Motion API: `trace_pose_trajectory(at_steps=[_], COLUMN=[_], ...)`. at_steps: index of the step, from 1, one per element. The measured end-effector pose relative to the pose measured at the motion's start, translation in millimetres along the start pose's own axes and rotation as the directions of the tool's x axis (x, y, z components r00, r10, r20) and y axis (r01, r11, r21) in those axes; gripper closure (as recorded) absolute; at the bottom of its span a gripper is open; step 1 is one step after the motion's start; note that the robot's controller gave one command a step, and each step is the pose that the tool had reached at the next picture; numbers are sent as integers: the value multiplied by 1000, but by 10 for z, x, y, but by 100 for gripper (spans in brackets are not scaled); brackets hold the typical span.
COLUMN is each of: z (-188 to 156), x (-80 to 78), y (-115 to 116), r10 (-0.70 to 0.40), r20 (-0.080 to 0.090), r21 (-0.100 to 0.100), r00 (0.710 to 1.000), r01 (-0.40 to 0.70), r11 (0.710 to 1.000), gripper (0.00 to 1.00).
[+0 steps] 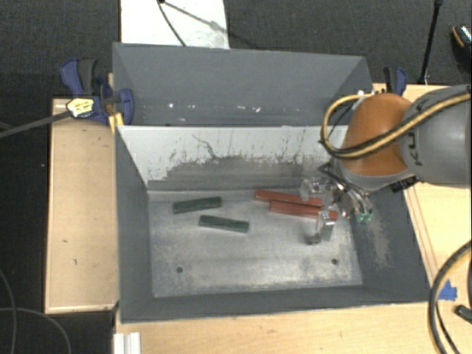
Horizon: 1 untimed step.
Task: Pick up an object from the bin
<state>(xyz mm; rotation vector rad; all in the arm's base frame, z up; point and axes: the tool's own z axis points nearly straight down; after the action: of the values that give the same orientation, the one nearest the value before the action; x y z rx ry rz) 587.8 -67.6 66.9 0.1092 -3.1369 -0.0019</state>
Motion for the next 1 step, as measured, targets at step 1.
trace_pose_trajectory(at_steps=[1], z=[-66], x=[-31], y=[-1], r10=[-4], r20=[9], r21=[2], r00=[1000], r01=[3], r11=[1000], gripper=[100])
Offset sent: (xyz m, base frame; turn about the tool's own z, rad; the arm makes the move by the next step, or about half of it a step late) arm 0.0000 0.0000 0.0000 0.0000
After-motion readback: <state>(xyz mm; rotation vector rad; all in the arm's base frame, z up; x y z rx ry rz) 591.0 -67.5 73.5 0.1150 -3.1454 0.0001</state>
